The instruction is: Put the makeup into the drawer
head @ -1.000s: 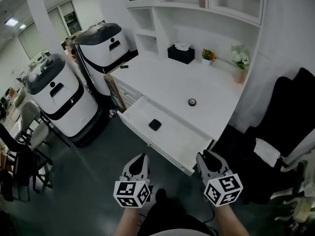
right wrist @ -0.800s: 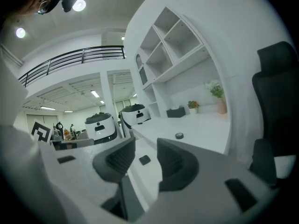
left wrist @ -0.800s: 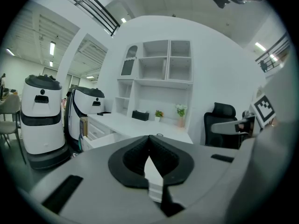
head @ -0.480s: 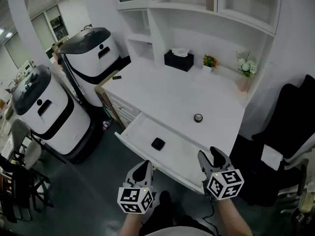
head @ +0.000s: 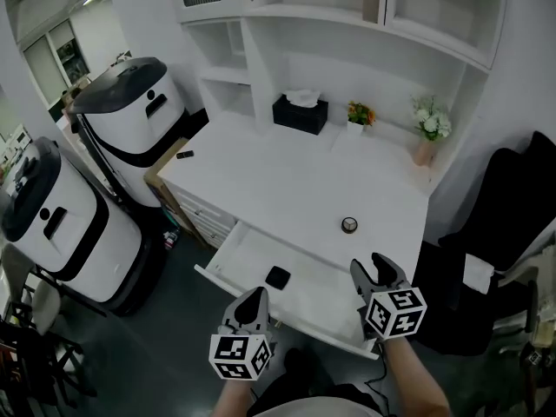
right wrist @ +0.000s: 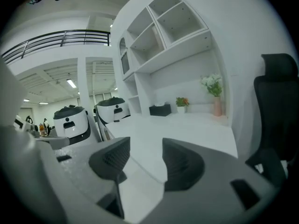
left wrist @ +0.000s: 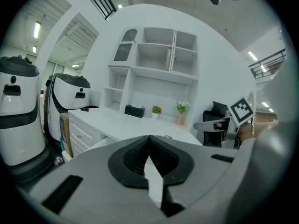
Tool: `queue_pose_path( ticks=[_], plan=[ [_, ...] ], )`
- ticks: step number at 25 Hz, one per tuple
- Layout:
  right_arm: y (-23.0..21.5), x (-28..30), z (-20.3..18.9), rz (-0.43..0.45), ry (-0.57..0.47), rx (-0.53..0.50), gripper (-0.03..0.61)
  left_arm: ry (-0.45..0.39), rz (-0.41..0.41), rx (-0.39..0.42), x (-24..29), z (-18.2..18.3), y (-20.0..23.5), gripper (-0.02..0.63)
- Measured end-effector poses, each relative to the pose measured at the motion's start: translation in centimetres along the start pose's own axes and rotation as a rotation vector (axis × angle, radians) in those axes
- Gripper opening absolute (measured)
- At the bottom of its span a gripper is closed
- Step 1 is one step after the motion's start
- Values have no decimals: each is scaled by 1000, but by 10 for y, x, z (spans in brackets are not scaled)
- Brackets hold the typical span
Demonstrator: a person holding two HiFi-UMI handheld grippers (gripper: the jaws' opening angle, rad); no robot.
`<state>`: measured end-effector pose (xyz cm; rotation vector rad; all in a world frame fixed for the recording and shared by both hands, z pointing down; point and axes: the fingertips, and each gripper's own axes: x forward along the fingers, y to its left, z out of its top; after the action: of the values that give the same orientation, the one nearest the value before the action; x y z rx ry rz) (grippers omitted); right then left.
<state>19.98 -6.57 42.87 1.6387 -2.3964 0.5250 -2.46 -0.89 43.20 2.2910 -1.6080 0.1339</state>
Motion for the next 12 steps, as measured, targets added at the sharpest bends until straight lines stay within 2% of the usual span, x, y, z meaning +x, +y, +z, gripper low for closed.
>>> queue_pose_path(
  ticks=[12],
  plan=[
    [-29,61,8,-79,42,-32,199,57,-76,17,54,6,11,2]
  ],
)
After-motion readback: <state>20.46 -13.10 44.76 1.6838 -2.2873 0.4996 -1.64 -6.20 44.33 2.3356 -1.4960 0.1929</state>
